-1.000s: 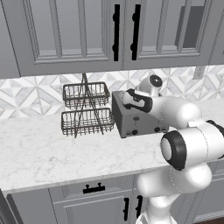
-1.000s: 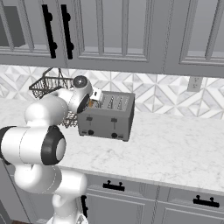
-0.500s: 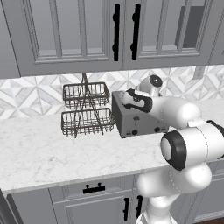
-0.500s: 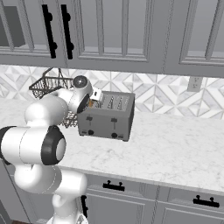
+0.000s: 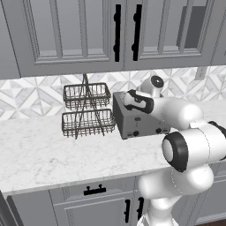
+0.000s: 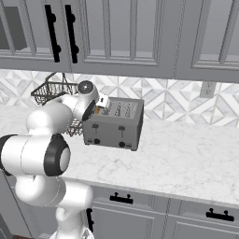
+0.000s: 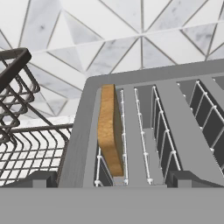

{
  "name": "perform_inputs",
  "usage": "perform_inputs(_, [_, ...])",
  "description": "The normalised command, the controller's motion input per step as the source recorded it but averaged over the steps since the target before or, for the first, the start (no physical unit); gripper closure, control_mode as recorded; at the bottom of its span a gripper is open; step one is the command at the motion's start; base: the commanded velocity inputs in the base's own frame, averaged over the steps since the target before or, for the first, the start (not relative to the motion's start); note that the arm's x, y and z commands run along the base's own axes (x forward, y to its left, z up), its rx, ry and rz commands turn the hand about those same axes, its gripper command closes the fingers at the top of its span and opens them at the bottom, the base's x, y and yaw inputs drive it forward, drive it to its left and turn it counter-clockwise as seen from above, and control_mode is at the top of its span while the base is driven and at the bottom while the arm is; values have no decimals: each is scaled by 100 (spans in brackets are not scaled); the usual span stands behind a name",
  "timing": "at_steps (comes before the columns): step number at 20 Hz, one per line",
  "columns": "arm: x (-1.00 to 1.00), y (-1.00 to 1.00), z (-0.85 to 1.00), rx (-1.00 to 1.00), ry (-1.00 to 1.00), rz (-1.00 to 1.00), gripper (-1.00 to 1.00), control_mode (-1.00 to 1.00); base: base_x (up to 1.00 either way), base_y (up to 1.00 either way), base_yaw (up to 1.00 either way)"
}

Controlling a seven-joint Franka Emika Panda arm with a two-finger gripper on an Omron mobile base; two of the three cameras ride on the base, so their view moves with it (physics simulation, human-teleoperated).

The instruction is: Start the toaster. Once the lever pops up, take the bread to the plate on the dining counter.

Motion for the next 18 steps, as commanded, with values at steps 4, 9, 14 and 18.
perform_inputs(4, [0, 0, 0, 0, 0, 0, -100, -100, 0, 0, 0])
perform_inputs(9, [0, 0, 0, 0, 0, 0, -100, -100, 0, 0, 0])
perform_inputs(14, [0, 0, 0, 0, 0, 0, -100, -100, 0, 0, 0])
perform_inputs(18, [0, 0, 0, 0, 0, 0, -100, -100, 0, 0, 0])
